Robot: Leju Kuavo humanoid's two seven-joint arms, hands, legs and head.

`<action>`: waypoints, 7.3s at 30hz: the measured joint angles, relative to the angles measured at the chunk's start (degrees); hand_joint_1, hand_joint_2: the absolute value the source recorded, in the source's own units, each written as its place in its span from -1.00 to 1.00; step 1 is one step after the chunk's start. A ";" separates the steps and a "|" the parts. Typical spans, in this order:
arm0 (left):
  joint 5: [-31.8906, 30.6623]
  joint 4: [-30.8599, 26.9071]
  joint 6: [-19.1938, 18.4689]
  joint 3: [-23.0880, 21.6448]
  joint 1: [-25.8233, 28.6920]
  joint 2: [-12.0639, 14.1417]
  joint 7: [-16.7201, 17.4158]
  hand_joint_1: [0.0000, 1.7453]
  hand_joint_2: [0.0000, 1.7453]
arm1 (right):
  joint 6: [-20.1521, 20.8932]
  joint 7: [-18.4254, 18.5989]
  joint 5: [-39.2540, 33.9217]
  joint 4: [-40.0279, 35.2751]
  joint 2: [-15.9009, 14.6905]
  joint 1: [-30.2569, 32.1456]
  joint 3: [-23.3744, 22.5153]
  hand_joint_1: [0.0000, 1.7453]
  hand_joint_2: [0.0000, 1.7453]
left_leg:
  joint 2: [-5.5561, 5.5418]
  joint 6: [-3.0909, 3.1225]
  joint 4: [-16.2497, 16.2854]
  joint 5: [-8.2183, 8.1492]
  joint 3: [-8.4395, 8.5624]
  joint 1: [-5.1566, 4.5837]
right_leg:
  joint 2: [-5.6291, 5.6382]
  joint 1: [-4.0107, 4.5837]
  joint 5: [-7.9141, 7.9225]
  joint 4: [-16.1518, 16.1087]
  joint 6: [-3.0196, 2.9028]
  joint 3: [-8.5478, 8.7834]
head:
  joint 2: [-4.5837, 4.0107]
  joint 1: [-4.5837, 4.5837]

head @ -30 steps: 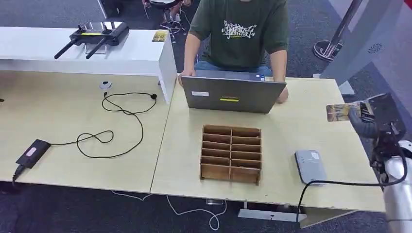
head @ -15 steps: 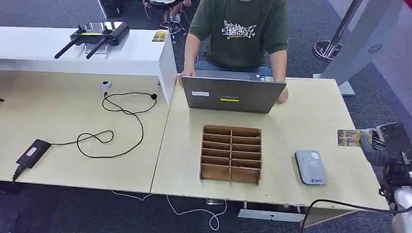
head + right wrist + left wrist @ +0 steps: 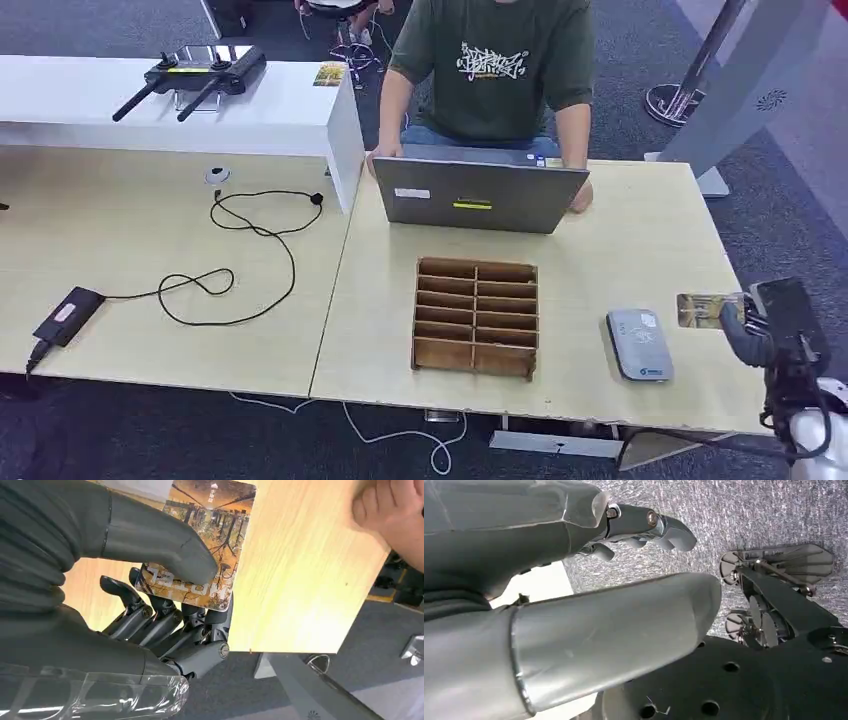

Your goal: Pass the card to the sensor for recognition and then transmit it.

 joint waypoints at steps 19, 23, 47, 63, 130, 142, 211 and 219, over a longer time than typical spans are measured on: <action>0.70 0.18 0.02 0.28 -0.10 0.11 0.63 -1.00 -1.00 | 1.29 1.64 4.61 9.37 3.74 -7.65 5.24 1.00 1.00 | -0.01 0.00 -0.01 0.01 -0.01 0.00 | 0.00 0.00 0.00 0.01 0.00 0.01 | 0.00 0.00; 0.72 0.52 0.02 0.31 -0.05 0.37 0.74 -1.00 -1.00 | 1.20 2.36 6.65 12.15 3.23 -9.72 6.84 1.00 1.00 | -0.03 0.00 0.00 0.01 -0.01 -0.01 | -0.02 0.00 0.00 0.01 0.00 0.01 | 0.00 -0.02; -0.22 0.61 0.02 0.42 -0.02 0.52 0.61 -1.00 -1.00 | 4.48 5.09 4.09 8.88 -2.47 -0.34 2.25 1.00 1.00 | -0.03 0.00 0.00 0.00 0.00 0.00 | -0.02 0.00 -0.01 -0.02 0.00 0.00 | 0.00 0.00; -0.37 0.61 0.02 0.42 -0.58 0.52 0.59 -1.00 -1.00 | 5.16 5.55 3.85 8.87 0.92 0.39 1.36 1.00 1.00 | 0.00 0.00 -0.01 0.00 0.00 0.00 | -0.01 0.00 0.00 0.01 0.00 0.01 | 0.00 0.00; 0.50 0.44 0.00 1.75 -0.78 -1.53 -0.68 -1.00 -1.00 | -31.44 3.02 64.60 -9.79 8.48 -3.19 12.11 1.00 1.00 | -0.01 -0.01 -0.02 0.04 0.01 0.03 | -0.01 0.01 0.01 0.02 -0.01 0.03 | 0.00 0.00; -0.44 0.44 0.02 1.70 -1.03 -1.62 -0.96 -1.00 -1.00 | -39.27 4.52 77.77 -9.16 11.76 -7.79 16.00 1.00 1.00 | -0.01 -0.03 -0.02 0.07 0.01 0.02 | 0.00 0.02 0.02 0.03 -0.01 0.04 | 0.00 0.02; -5.25 0.61 0.02 -4.46 -1.94 0.52 -0.50 -1.00 -1.00 | -41.27 14.05 78.55 23.71 20.72 -37.00 33.75 -1.00 1.00 | -0.02 -0.05 -0.01 0.13 0.02 0.04 | 0.01 0.02 0.03 0.07 -0.02 0.02 | 0.00 0.00; -5.18 0.61 0.00 -4.50 -1.94 0.50 -0.50 -1.00 -1.00 | -41.33 14.14 78.55 23.78 20.72 -37.00 33.75 -1.00 1.00 | -0.01 -0.05 -0.01 0.13 0.03 0.04 | 0.01 0.02 0.03 0.07 -0.02 0.02 | 0.00 0.00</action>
